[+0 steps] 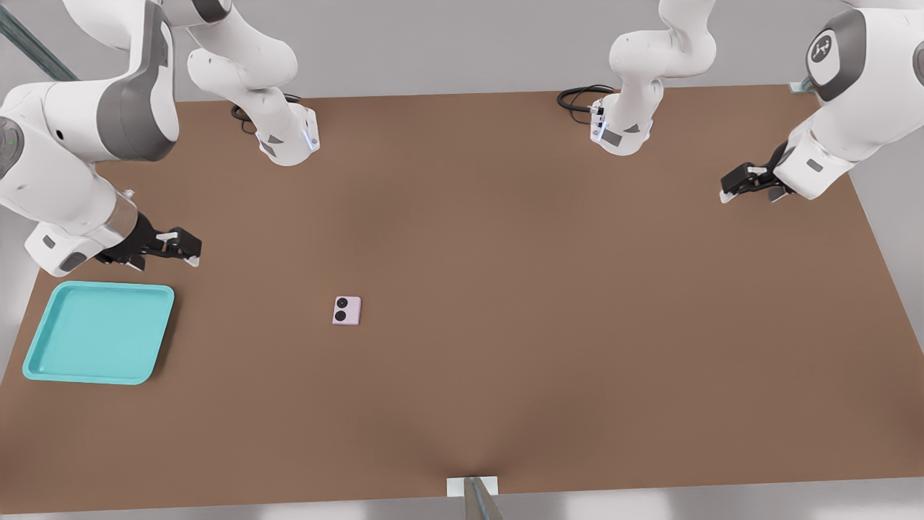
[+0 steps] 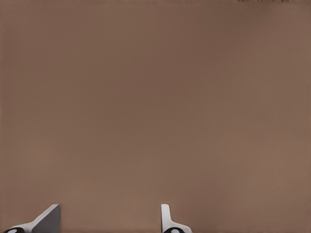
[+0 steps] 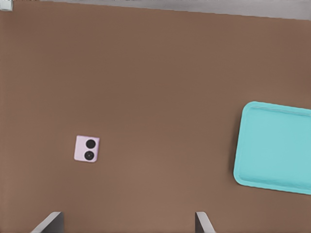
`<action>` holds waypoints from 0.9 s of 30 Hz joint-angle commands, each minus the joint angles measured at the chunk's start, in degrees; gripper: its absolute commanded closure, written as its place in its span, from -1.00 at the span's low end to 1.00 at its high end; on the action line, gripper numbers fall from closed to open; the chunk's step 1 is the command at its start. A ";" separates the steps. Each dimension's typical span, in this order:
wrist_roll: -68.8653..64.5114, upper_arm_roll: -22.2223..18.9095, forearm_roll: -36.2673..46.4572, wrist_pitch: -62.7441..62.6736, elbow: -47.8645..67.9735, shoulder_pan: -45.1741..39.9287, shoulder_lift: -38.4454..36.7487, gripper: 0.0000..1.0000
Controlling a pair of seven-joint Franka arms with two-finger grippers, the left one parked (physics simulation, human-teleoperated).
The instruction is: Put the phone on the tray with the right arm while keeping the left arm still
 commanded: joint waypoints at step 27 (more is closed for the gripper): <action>46.10 9.87 -2.49 60.88 -34.87 6.96 22.38 -1.00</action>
